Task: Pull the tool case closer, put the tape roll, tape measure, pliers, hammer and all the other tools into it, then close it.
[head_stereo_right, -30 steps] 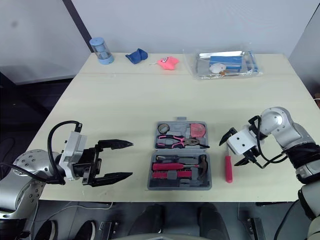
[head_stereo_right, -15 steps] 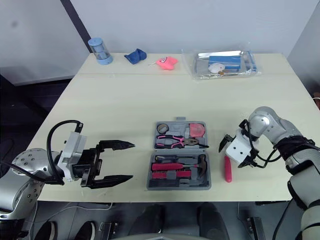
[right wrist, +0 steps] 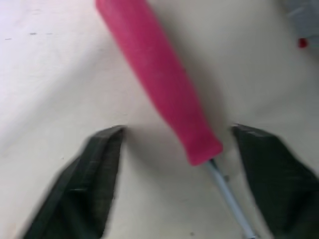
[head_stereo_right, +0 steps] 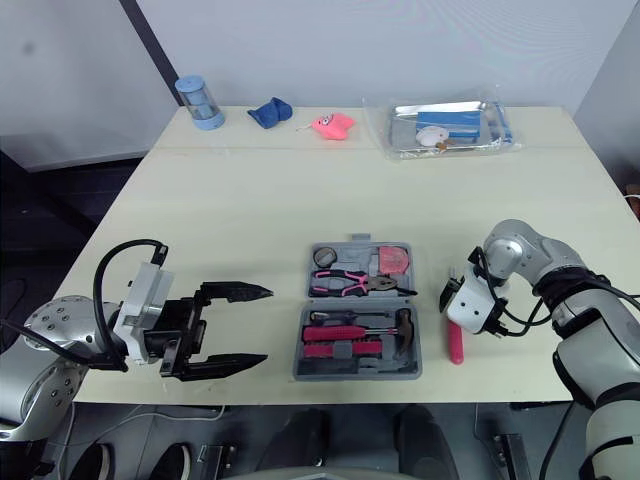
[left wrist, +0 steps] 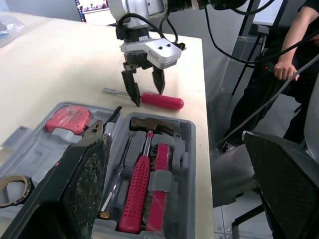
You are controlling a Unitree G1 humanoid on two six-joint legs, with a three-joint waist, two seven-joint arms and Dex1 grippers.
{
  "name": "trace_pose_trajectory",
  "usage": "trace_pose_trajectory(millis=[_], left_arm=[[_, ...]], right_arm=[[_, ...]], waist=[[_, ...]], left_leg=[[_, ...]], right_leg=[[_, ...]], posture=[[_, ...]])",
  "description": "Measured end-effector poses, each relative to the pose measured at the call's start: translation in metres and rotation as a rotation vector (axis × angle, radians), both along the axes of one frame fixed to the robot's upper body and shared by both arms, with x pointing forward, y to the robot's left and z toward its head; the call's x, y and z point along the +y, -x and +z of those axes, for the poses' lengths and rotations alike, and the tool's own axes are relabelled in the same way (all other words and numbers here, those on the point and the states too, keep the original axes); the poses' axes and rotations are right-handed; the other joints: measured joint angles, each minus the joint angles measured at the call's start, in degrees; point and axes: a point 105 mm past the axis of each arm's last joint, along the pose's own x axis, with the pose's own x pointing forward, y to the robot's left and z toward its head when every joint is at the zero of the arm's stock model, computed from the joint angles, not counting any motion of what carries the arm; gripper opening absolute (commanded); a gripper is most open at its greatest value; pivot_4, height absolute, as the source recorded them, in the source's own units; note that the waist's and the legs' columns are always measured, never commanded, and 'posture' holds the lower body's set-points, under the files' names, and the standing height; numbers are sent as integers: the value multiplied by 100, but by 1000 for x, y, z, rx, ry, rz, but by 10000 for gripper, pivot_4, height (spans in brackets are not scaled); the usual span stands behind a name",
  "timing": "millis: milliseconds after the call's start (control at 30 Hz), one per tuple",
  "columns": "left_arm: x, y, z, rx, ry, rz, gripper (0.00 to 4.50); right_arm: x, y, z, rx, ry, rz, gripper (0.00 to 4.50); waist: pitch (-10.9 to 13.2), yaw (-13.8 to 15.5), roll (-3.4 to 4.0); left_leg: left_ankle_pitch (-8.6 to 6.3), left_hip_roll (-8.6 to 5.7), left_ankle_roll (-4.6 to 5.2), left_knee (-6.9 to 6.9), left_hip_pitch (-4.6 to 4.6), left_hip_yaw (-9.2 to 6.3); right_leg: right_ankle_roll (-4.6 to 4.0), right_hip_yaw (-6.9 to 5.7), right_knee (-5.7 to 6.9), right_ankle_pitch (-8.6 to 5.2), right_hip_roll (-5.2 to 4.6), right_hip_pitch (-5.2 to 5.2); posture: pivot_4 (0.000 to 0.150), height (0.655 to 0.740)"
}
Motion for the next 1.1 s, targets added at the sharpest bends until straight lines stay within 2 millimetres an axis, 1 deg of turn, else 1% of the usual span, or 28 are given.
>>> trace_pose_trajectory(millis=[100, 133, 200, 333, 367, 467, 533, 567, 700, 767, 800, 833, 867, 900, 967, 1033, 1100], left_arm=[[0, 0, 0, 0, 0, 0, 45000], [0, 0, 0, -1, 0, 0, 45000], [0, 0, 1, -6, 1, -1, 45000], [0, 0, 1, -15, 2, -4, 45000], [0, 0, 2, -17, 2, -4, 45000], [0, -1, 2, -20, 3, -5, 45000], [-1, -1, 2, -23, 6, -7, 45000], [-2, -1, 3, -26, 9, -11, 45000], [-6, -2, 3, -25, 16, -23, 45000], [-7, -2, 3, -25, 19, -28, 45000], [-7, -2, 3, -24, 20, -31, 45000], [-8, -2, 3, -23, 22, -35, 45000], [-8, -2, 3, -21, 23, -38, 45000], [-9, -2, 4, -23, 25, -46, 45000], [-11, -3, 7, -34, 28, -63, 45000], [-16, -3, 8, -38, 34, -93, 45000], [-18, -3, 8, -38, 38, -105, 45000]], right_arm=[[-1, 0, 0, 2, 1, -3, 9747], [-1, 0, -1, 3, 1, -5, 8709], [-2, 1, 0, 7, -6, -13, 4735], [-9, 7, 0, 31, -7, -45, 4480], [-14, 10, 0, 44, -6, -71, 4480], [-30, 18, 5, 73, -17, -202, 4480], [-35, 21, 11, 80, -49, -304, 4480], [-39, 24, 13, 90, -66, -383, 4480], [-53, 39, 19, 151, -163, -835, 4480], [-55, 43, 23, 157, -201, -967, 4480], [-57, 49, 23, 170, -227, -1069, 4480], [-57, 54, 22, 187, -247, -1160, 4480], [-57, 57, 20, 196, -251, -1201, 4480], [-58, 59, 19, 201, -270, -1282, 4480], [-57, 58, 17, 206, -339, -1476, 4480], [-54, 52, 17, 213, -450, -1719, 4480], [-53, 52, 17, 225, -480, -1809, 4480]], waist=[[0, 13, 0], [0, 12, 0], [0, 6, 0], [0, 30, 0], [1, 42, 1], [4, 31, 4], [5, 15, 6], [5, 12, 6], [7, 34, 8], [7, 24, 9], [7, 34, 10], [7, 36, 9], [7, 31, 9], [7, 35, 9], [7, 25, 7], [7, 20, 7], [7, 30, 7]], left_leg=[[0, 0, 0, 0, 0, 0], [0, 0, 0, 1, 0, 0], [0, 0, 0, 1, 1, 0], [0, -2, 0, 0, -4, -3], [0, -3, 0, 1, -6, -4], [0, -5, 1, 1, -6, -4], [-1, -4, 1, 1, -3, -5], [-1, -3, 2, 0, -2, -5], [-1, -5, 2, 3, -7, -5], [-1, -5, 2, 4, -5, -3], [-1, -5, 2, 4, -5, -7], [-1, -5, 2, 4, -6, -8], [-1, -5, 2, 4, -6, -6], [-1, -5, 2, 4, -7, -5], [-1, -5, 2, 6, -6, -4], [-1, -5, 2, 7, -6, -3], [-1, -5, 2, 6, -8, -5]], right_leg=[[0, 0, 0, 0, 0, 1], [0, 0, 0, 0, 0, 1], [0, 0, 1, 0, 0, 1], [0, -2, -1, 0, -1, 1], [0, -3, -3, 0, -2, 1], [0, -2, -1, 0, -4, 0], [0, -2, 2, 0, -2, 0], [-1, -1, 4, -1, -2, 0], [0, -1, 3, 0, -3, 0], [0, 0, 4, 0, -2, 0], [0, -2, 5, -1, -1, 0], [0, -4, 5, 0, 0, 0], [0, -3, 5, 0, 0, 0], [1, -2, 5, 0, -1, 0], [1, -1, 4, 0, 0, 0], [1, 2, 5, 0, 2, 0], [1, 0, 3, 0, 2, 0]], posture=[[1500, 7400], [1500, 7400], [1500, 7400], [1500, 7400], [1500, 7400], [1500, 7400], [1500, 7400], [1500, 7400], [1500, 7400], [1500, 7400], [1500, 7400], [1500, 7400], [1500, 7400], [1500, 7400], [1500, 7400], [1500, 7400], [1500, 7400]])
